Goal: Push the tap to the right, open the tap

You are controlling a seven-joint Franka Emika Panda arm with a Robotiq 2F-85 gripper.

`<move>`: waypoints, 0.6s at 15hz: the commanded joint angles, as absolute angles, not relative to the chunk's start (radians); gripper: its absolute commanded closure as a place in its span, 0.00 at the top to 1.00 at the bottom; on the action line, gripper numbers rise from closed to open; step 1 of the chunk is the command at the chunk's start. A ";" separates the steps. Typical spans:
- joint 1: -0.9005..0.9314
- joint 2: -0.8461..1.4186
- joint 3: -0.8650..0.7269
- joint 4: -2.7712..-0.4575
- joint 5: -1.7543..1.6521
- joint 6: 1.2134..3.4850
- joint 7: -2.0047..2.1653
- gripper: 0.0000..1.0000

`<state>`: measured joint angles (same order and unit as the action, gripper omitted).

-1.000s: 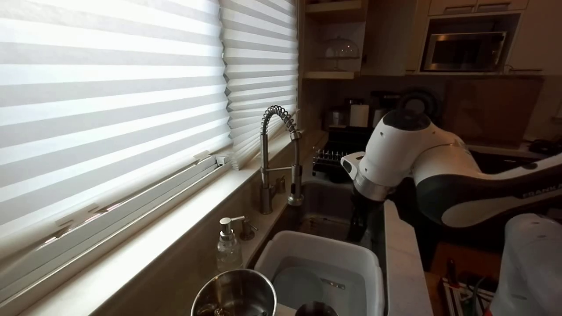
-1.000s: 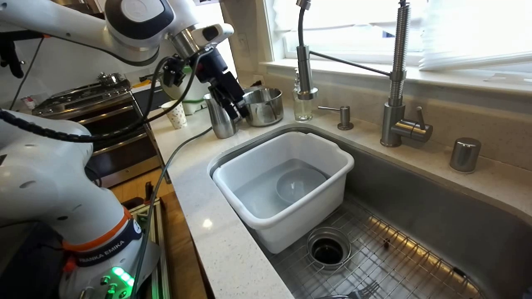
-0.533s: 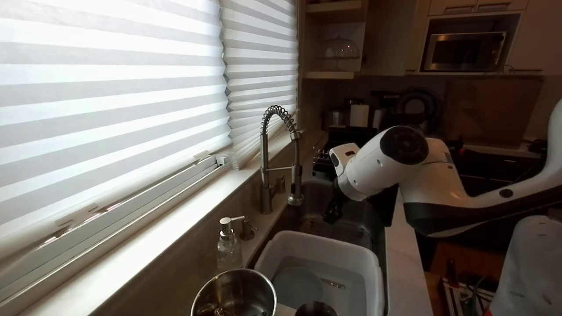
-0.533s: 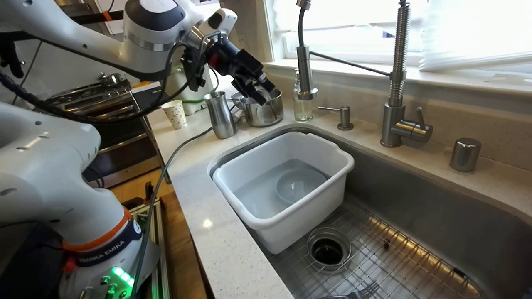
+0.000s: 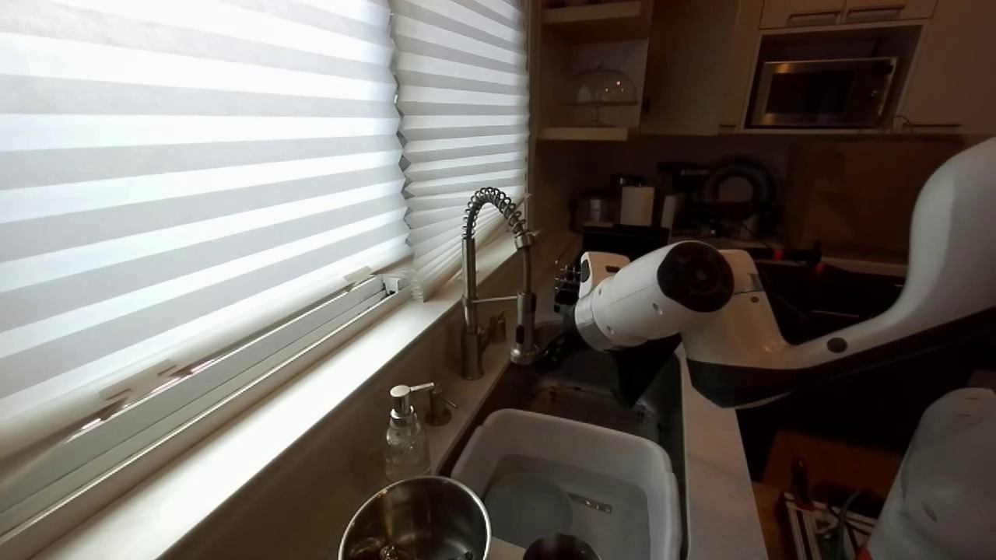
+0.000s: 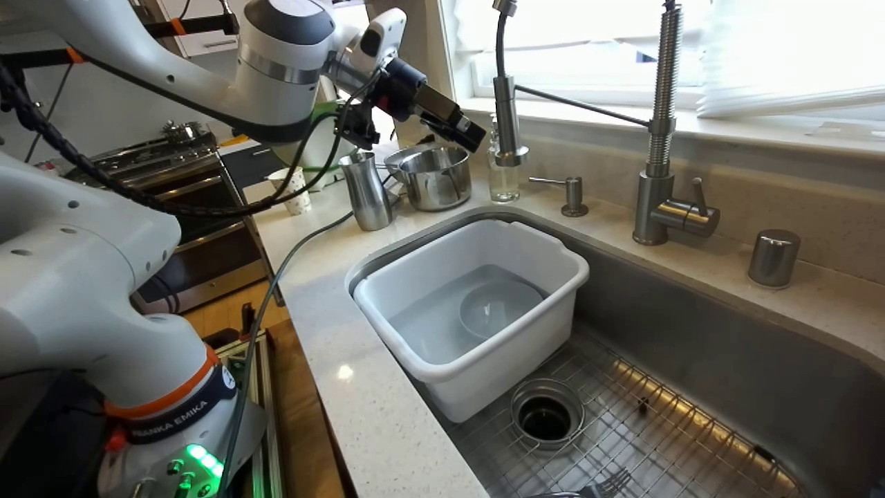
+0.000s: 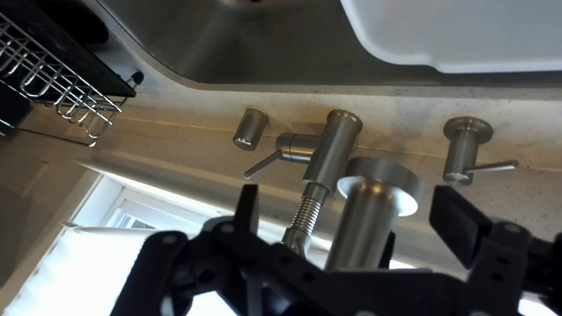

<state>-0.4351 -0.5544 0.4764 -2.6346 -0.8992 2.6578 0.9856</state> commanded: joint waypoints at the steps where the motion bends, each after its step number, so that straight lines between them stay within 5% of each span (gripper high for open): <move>1: -0.531 -0.516 0.533 -2.592 -1.010 2.761 1.145 1.00; 9: -0.681 -0.486 0.598 -2.542 -1.199 2.886 1.345 1.00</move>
